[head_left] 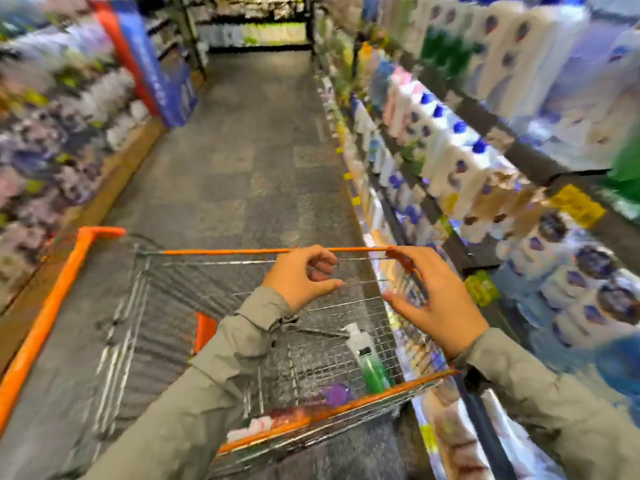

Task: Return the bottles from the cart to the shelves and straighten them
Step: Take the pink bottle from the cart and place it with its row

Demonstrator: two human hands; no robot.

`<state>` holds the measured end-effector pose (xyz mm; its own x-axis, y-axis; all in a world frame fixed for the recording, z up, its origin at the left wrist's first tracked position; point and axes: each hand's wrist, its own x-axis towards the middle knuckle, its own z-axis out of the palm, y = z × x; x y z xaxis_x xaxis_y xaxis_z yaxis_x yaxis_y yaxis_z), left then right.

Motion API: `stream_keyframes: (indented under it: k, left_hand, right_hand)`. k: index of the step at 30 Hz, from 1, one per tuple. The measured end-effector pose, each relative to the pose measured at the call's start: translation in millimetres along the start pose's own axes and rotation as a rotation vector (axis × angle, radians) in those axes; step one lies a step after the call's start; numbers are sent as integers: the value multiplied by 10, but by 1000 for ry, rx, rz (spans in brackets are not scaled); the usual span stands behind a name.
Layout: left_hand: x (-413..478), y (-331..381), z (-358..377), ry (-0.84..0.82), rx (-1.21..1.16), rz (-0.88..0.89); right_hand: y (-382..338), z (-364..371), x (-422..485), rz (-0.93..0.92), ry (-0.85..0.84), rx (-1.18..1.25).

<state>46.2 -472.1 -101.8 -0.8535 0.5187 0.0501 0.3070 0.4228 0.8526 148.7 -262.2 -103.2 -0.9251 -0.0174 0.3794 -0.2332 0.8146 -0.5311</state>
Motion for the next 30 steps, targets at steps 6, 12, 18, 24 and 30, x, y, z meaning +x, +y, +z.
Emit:
stream_keyframes:
  k: [6,12,18,24,30]
  left_hand:
    - [-496,-565,-441,125,36,-142]
    - [-702,-1001,-515,172,35,-249]
    - [-798,-1548,-329,138,51,-453]
    - [-890,-2207,-8,-66,171,-630]
    - [-1007,-2825,194,-285,246,-803]
  right_hand:
    - [-294,654,154,-54,-115,23]
    - [-291,1147,286,-68,-263,58]
    - [-87,1711,342,-35,-481,78]
    - [201,2313,248,-12,-699,111]
    - [419,2884,120,-30,-915,119]
